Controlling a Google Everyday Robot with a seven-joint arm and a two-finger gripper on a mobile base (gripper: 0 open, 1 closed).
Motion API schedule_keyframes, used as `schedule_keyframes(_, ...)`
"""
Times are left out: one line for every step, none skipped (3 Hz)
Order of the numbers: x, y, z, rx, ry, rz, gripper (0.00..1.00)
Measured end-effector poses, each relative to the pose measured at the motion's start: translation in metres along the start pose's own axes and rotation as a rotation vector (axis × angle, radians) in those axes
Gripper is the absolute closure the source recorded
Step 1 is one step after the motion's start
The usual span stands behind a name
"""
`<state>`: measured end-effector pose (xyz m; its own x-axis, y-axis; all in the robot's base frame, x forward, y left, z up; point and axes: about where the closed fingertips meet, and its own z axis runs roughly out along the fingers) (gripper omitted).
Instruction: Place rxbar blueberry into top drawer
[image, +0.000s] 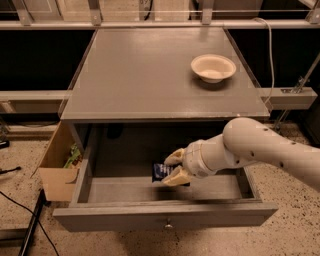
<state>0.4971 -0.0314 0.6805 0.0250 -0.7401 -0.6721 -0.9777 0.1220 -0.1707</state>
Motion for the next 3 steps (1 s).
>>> schedule_keyframes(0.012, -0.002, 0.022, 0.01, 0.012, -0.022, 1.0)
schedule_keyframes(0.023, -0.007, 0.041, 0.023, 0.028, -0.041, 1.0)
schedule_keyframes(0.035, -0.012, 0.056, 0.025, 0.048, -0.043, 1.0)
